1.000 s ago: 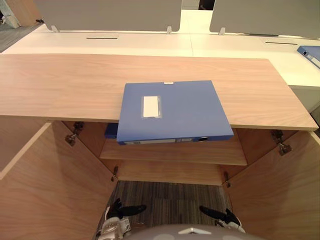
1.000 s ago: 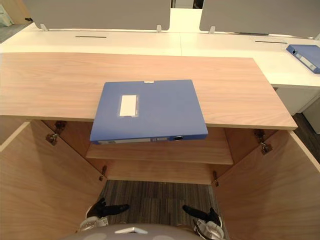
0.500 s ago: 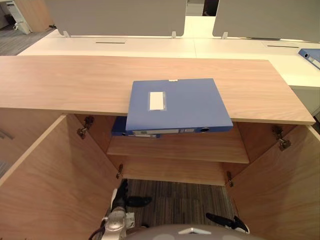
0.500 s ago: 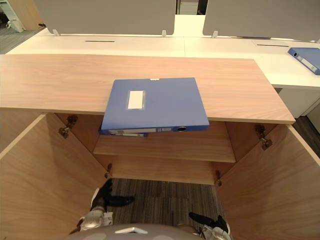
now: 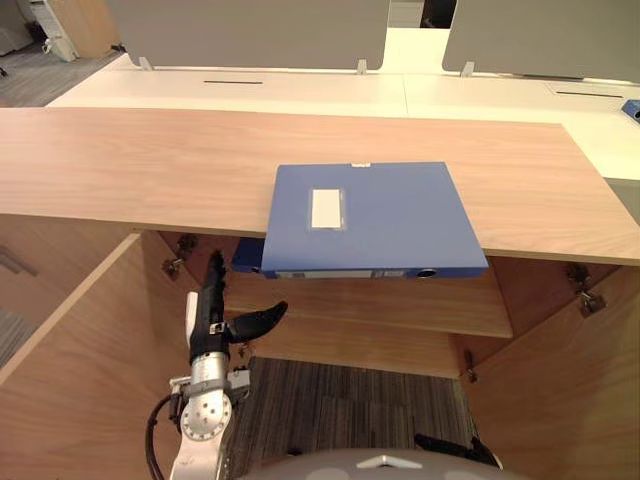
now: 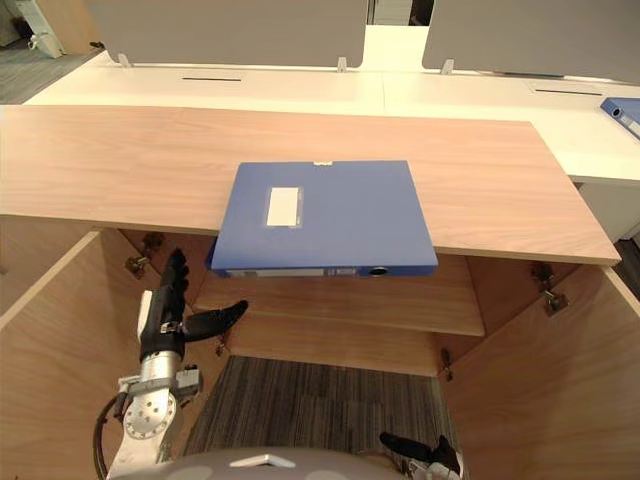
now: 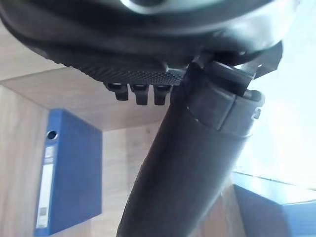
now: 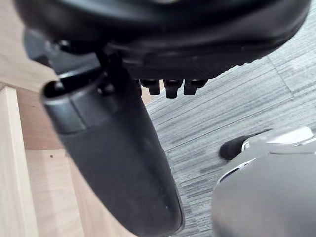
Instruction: Walk over to the cabinet, pick up the folder, carry it to the office cabinet, place the folder inside the office cabinet, then close the office cabinet door
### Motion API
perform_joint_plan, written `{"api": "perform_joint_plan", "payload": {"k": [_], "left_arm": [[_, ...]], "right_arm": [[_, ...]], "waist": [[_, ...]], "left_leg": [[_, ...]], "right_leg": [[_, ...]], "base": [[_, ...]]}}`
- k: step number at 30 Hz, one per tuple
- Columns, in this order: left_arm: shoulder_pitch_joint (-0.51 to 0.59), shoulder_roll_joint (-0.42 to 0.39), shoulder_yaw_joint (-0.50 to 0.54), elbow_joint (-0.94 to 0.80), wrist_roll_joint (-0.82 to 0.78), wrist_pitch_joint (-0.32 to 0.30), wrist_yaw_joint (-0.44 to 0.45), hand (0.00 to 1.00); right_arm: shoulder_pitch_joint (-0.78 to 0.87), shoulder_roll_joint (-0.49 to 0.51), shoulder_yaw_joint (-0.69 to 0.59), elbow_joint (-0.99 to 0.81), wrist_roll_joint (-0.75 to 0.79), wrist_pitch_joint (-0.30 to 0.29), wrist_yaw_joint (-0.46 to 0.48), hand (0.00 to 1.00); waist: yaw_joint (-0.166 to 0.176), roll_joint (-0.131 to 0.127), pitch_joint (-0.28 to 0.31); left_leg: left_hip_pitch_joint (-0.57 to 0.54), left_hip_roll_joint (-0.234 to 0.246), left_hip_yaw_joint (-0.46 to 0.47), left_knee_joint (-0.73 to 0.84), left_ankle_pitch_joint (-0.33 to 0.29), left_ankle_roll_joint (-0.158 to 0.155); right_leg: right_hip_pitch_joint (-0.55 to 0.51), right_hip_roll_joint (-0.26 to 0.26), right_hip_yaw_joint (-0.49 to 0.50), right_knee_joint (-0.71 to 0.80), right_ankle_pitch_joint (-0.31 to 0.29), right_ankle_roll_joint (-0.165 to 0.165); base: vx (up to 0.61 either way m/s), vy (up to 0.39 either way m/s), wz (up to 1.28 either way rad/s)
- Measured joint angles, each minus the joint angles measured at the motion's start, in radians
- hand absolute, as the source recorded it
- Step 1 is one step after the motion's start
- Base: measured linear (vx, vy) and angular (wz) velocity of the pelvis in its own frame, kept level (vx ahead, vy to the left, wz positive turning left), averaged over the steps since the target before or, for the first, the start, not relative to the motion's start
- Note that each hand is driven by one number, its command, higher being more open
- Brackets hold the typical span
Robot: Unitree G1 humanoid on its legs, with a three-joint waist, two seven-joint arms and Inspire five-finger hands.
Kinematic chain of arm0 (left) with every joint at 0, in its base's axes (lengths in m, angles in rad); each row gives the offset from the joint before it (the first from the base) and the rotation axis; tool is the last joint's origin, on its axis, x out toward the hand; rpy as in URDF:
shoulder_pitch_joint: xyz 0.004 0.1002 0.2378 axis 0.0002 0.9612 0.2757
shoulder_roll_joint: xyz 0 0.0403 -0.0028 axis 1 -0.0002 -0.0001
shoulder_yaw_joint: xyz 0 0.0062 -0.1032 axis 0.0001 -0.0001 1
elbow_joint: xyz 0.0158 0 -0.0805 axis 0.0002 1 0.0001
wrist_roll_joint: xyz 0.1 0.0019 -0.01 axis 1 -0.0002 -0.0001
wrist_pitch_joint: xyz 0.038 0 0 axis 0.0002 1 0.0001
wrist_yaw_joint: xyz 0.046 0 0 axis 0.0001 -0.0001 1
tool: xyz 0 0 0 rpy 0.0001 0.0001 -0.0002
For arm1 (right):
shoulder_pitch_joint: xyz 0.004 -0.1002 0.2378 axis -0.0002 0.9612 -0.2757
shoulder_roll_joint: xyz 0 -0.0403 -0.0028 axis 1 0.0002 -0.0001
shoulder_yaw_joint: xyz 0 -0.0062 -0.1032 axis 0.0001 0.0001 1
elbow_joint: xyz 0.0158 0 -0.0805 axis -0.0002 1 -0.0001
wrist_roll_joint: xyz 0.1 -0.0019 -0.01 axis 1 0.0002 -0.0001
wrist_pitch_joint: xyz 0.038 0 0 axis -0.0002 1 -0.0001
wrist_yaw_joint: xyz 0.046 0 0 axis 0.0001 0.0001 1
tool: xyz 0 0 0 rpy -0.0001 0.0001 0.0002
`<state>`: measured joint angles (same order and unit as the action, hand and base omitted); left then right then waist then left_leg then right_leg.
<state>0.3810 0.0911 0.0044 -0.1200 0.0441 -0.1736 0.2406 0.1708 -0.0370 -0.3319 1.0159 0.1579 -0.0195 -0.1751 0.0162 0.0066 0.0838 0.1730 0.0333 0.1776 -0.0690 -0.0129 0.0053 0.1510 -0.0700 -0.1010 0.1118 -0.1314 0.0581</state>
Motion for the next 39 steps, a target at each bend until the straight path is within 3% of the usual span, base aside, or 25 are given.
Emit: {"api": "perform_joint_plan", "payload": {"k": [11, 23, 27, 39], "left_arm": [[0.001, 0.051, 0.018, -0.056, 0.166, -0.007, 0.091, 1.00], [-0.001, 0.134, 0.008, -0.163, 0.201, -0.036, 0.074, 1.00], [-0.014, 0.151, -0.021, -0.241, 0.200, -0.044, 0.054, 1.00], [-0.053, 0.199, -0.074, -0.332, 0.181, -0.090, 0.008, 1.00]], "right_arm": [[0.002, -0.023, 0.039, 0.020, -0.007, -0.007, 0.001, 1.00], [0.000, -0.040, 0.042, 0.065, -0.022, -0.003, 0.006, 1.00], [-0.003, -0.041, 0.043, 0.089, -0.040, -0.003, 0.015, 1.00], [0.002, -0.048, 0.048, 0.099, -0.042, -0.002, 0.023, 1.00]], "waist": [[0.002, 0.010, -0.013], [-0.009, 0.008, -0.027], [-0.018, -0.002, -0.032], [-0.026, 0.005, -0.050]], "left_leg": [[-0.001, -0.007, -0.003, 0.024, -0.011, -0.001], [-0.001, -0.017, -0.023, 0.003, 0.012, -0.002], [-0.001, -0.016, -0.022, 0.033, -0.009, 0.006], [-0.011, -0.004, 0.001, 0.100, -0.048, -0.001]], "right_leg": [[0.006, -0.011, 0.018, -0.008, -0.003, -0.004], [0.010, -0.011, 0.012, -0.024, -0.001, -0.003], [0.026, -0.010, 0.035, -0.030, 0.002, -0.005], [0.035, -0.003, 0.078, -0.029, 0.002, -0.006]], "base": [[-0.05, -0.012, -0.01], [-0.03, -0.012, 0.04], [0.01, -0.009, -0.03], [-0.01, -0.012, -0.06]]}}
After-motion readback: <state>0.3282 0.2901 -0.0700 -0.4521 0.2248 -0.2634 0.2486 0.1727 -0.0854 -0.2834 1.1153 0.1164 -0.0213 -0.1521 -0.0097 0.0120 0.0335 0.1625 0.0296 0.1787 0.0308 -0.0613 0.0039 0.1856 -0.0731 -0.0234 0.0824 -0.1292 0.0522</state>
